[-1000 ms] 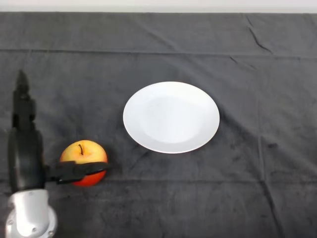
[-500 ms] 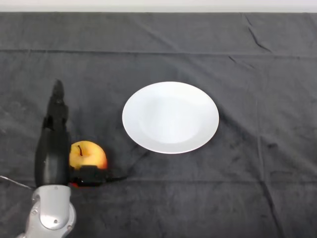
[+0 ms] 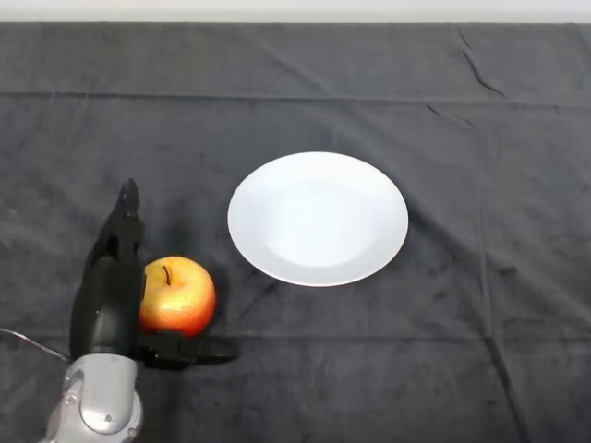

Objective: Move the apple to the plate

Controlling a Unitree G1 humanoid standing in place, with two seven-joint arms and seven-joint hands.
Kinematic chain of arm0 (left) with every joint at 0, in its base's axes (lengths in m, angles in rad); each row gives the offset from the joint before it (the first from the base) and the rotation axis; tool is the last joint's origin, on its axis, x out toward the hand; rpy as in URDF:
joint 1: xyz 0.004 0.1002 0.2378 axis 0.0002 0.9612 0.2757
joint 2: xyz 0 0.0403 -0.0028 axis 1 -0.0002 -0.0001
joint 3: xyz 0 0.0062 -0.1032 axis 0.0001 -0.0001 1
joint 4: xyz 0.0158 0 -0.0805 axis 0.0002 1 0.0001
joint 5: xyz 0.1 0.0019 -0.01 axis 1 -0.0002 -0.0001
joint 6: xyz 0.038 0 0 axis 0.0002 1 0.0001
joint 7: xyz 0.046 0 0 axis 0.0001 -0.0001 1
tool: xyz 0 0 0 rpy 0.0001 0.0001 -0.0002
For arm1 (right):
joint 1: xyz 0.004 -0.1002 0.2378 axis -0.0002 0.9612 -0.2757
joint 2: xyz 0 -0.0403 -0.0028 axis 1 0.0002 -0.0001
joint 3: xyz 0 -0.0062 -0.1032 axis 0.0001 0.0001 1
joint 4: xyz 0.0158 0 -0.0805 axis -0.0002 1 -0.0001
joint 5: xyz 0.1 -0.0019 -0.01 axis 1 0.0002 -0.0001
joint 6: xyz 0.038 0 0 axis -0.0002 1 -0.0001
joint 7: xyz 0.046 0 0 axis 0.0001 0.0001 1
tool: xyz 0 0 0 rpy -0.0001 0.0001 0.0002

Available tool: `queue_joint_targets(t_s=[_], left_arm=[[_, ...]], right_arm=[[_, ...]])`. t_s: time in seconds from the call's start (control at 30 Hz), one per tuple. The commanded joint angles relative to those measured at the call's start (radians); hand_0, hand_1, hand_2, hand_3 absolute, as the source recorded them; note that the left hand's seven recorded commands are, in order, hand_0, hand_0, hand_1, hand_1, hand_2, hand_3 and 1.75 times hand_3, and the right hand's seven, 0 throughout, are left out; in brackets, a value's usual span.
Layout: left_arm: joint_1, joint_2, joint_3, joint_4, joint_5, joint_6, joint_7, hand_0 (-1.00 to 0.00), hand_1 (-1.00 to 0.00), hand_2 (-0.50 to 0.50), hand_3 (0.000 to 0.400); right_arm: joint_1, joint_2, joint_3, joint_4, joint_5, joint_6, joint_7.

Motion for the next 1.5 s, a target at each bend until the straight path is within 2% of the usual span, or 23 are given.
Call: queue_joint_targets(t_s=[0.03,0.13,0.17,0.2,0.23,0.27,0.77,1.27,1.5], left_arm=[[-0.043,0.046,-0.044,0.005,0.032,0.014,-0.016,0.00,0.00,0.00,0.000],[-0.045,0.053,-0.046,0.002,0.050,0.028,-0.021,-0.02,0.00,-0.01,0.009],[-0.045,0.055,-0.047,0.002,0.055,0.031,-0.021,-0.29,-0.20,-0.05,0.116],[-0.046,0.056,-0.047,0.001,0.060,0.033,-0.021,-0.57,-0.56,-0.01,0.229],[-0.046,0.056,-0.047,0.001,0.065,0.036,-0.021,-0.98,-1.00,0.01,0.400],[-0.046,0.057,-0.046,0.000,0.069,0.037,-0.021,-1.00,-1.00,0.00,0.400],[-0.041,0.049,-0.033,-0.022,0.109,0.044,-0.001,-1.00,-1.00,0.00,0.400],[-0.074,0.044,-0.019,-0.179,0.136,0.157,-0.043,-1.00,-1.00,0.00,0.400],[-0.114,0.038,-0.020,-0.200,0.148,0.173,-0.052,-1.00,-1.00,0.00,0.400]], right_arm=[[-0.001,-0.008,-0.0077,-0.020,-0.0054,0.001,-0.0189],[-0.001,-0.008,-0.0076,-0.020,-0.0051,0.001,-0.0190],[-0.001,-0.008,-0.0076,-0.020,-0.0050,0.001,-0.0190],[-0.001,-0.008,-0.0075,-0.020,-0.0049,0.001,-0.0190],[-0.001,-0.008,-0.0075,-0.020,-0.0049,0.001,-0.0190],[-0.001,-0.008,-0.0075,-0.020,-0.0048,0.001,-0.0190],[-0.001,-0.008,-0.0070,-0.019,-0.0038,0.001,-0.0190],[-0.001,-0.008,-0.0065,-0.019,-0.0031,0.001,-0.0190],[-0.001,-0.008,-0.0063,-0.019,-0.0028,0.001,-0.0190]])
